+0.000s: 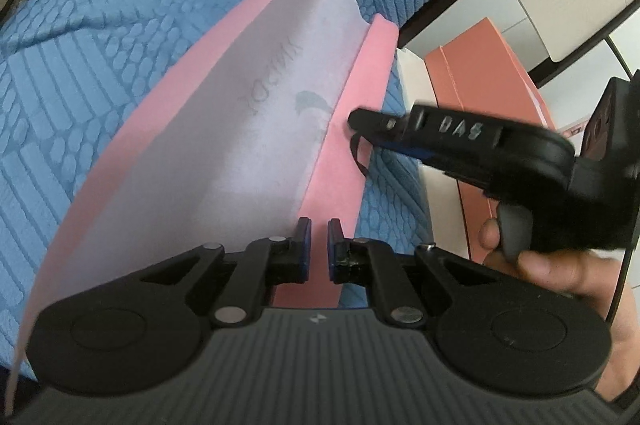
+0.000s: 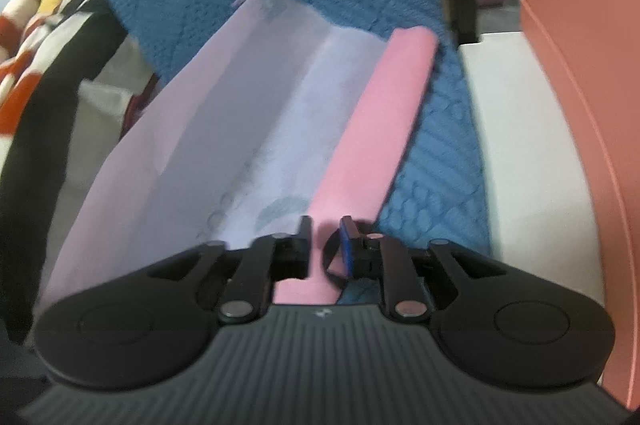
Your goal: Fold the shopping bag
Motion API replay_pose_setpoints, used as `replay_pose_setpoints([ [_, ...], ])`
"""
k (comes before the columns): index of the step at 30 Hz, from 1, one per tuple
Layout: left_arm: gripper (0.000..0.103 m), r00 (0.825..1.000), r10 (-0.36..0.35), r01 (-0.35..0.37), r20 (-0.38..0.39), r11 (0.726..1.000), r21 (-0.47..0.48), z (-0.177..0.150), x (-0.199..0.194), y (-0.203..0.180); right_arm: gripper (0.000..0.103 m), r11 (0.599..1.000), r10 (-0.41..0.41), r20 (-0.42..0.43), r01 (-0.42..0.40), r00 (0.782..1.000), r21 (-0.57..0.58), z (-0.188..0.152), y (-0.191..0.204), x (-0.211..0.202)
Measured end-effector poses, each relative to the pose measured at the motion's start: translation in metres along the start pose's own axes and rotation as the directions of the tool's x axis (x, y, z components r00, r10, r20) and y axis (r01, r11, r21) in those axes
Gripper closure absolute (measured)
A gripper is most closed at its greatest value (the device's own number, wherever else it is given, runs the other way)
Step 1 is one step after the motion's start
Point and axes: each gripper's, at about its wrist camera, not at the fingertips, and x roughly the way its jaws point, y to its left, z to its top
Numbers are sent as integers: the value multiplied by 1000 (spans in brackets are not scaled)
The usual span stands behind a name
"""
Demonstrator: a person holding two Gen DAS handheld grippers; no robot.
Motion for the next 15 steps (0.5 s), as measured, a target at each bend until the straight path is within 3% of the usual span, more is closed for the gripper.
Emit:
replay_pose_setpoints([
  [1,93,1000,2,-2,1,1000,0,0,-1,1,60,1000,-4,9,4,1000,12,2,-2,-1],
  [8,93,999,42,-42,22,999,-15,-1,-5,2,61,997,-33,8,33,999,63,10,-17,7],
  [12,93,999,42,-42,21,999,-9,0,-4,2,59,994,21,4,-22,1000,109,10,-23,7],
  [15,93,999,42,-42,21,999,-9,0,-4,2,60,977,110,-17,-105,994,187,7,-30,7],
])
